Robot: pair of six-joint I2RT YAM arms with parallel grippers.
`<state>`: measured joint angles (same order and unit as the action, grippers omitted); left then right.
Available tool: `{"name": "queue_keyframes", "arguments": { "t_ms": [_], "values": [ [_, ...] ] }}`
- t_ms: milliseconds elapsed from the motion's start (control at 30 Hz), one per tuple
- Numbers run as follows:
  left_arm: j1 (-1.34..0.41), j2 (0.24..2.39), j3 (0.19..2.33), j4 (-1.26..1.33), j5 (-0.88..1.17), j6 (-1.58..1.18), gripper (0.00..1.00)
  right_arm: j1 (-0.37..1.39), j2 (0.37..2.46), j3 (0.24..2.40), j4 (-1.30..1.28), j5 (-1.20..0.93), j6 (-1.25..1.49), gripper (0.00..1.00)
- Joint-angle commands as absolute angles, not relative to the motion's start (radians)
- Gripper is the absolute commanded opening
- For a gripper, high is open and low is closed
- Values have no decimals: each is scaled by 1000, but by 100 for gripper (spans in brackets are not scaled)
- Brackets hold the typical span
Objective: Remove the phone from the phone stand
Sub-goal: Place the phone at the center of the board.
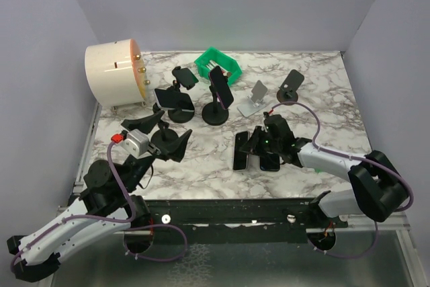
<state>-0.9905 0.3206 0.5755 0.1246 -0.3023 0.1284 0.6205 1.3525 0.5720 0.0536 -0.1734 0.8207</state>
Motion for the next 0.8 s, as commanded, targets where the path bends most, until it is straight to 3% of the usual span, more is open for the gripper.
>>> {"name": "queue_keyframes", "arguments": {
  "t_ms": [0, 200, 267, 767],
  "values": [
    [-991, 336, 572, 104, -278, 133, 99, 625, 1387, 622, 49, -162, 834, 6],
    [-991, 339, 571, 104, -275, 139, 99, 625, 1383, 621, 7, -124, 822, 37],
    [-991, 343, 571, 103, -273, 140, 99, 623, 1382, 621, -11, -112, 810, 41],
    [-990, 349, 569, 102, -268, 141, 99, 616, 1343, 572, -57, -71, 791, 43]
  ]
}}
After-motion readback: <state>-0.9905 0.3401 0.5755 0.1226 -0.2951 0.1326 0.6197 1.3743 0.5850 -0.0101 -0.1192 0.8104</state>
